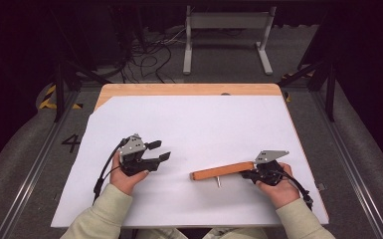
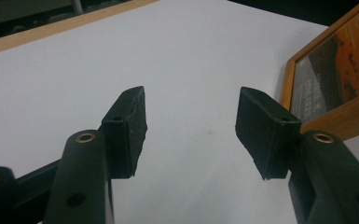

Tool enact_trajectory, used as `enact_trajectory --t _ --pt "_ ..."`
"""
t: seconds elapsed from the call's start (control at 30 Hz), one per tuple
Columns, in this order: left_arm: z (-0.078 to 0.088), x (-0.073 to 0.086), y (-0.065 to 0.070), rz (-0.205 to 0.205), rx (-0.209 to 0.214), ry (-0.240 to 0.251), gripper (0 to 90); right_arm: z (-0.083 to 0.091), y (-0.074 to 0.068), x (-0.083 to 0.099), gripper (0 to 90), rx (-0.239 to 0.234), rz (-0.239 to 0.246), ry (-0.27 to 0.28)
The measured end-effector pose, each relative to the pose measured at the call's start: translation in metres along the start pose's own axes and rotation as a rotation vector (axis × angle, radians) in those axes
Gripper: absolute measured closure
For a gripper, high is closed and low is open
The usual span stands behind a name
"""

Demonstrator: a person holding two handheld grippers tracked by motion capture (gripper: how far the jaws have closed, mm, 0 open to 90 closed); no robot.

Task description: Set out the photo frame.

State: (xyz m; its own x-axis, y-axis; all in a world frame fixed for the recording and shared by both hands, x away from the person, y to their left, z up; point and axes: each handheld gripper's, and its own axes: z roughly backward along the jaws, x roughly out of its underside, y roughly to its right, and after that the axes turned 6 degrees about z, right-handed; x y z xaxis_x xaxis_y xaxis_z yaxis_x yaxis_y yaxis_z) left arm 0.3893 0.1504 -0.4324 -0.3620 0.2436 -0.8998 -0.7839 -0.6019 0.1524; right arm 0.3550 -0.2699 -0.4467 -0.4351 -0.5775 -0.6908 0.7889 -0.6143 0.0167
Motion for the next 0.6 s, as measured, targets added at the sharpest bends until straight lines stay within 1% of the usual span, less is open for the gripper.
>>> enact_trajectory --t 0.2,0.47,0.6 --pt "0.0 0.0 0.0 0.001 -0.004 -0.004 43.5 -0.007 0.008 -0.008 90.0 0.017 -0.03 0.006" --pt "0.003 0.001 0.002 -0.012 -0.008 -0.009 43.3 -0.021 0.026 -0.024 90.0 0.015 -0.044 0.023" --pt "0.005 0.003 0.002 -0.006 -0.013 -0.013 43.2 -0.029 0.032 -0.029 90.0 0.002 -0.069 0.035"
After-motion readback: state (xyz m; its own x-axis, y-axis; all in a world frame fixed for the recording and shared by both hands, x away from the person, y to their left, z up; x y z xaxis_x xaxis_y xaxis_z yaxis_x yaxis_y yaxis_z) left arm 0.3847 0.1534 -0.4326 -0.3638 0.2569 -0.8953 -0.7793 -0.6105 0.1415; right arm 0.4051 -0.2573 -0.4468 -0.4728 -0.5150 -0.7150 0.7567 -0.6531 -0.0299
